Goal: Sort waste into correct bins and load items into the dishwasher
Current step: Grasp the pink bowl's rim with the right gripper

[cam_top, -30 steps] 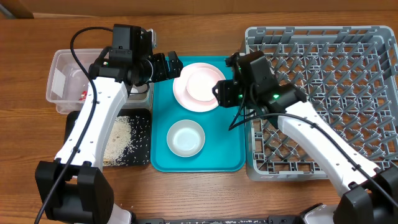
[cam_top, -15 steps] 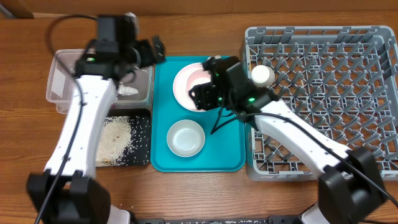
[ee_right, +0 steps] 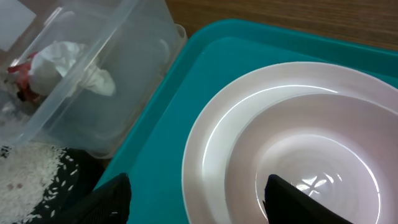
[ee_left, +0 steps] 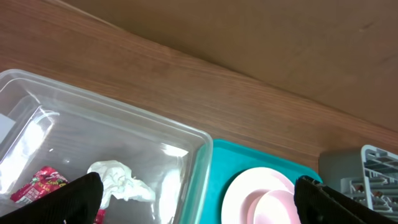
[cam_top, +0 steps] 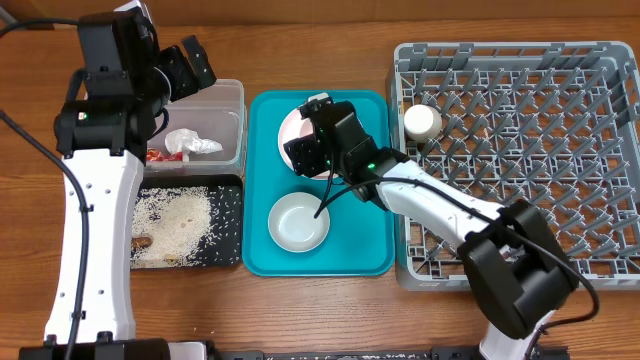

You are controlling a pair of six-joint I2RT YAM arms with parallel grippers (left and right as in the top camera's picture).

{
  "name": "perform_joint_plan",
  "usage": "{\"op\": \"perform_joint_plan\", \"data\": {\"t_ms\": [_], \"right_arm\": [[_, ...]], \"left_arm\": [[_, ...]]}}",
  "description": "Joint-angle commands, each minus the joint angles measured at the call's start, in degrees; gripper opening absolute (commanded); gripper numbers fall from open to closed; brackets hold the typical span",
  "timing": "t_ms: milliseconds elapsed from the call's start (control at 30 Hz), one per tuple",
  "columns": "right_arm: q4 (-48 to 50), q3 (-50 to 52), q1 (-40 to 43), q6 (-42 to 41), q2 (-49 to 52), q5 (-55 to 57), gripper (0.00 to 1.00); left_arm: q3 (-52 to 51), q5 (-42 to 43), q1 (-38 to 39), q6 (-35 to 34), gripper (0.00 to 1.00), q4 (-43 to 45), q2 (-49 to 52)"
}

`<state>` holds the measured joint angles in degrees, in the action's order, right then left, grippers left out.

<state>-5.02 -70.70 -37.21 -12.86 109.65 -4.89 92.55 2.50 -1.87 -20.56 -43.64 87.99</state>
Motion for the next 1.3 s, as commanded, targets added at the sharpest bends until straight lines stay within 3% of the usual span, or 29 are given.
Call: {"op": "perform_joint_plan", "data": {"t_ms": [0,233,600,867,1267], "right_arm": [[1.0,0.2,-0.3,3.6,2.4,2.7,0.7],[0.2,0.2,-0.3,6.3,3.6,3.6,0.71],[-9.5,0.0,-0.3,19.0,3.8,6.4,0.7],[-15.5,-1.9,-0.3,18.9,-1.0,10.4,0.67],[-12.9,-1.9,-0.3,18.9,-3.7,8.6,0.72]], "left_arm": [[0.5,-1.0,0.4,0.9,1.0,0.1,0.1],[0.5,-1.0,0.4,0.9,1.0,0.1,0.1],[0.5,-1.0,0.4,0.9,1.0,0.1,0.1],[0.5,-1.0,0.4,0.9,1.0,0.1,0.1],[0.5,-1.0,0.4,0.9,1.0,0.1,0.1]]}}
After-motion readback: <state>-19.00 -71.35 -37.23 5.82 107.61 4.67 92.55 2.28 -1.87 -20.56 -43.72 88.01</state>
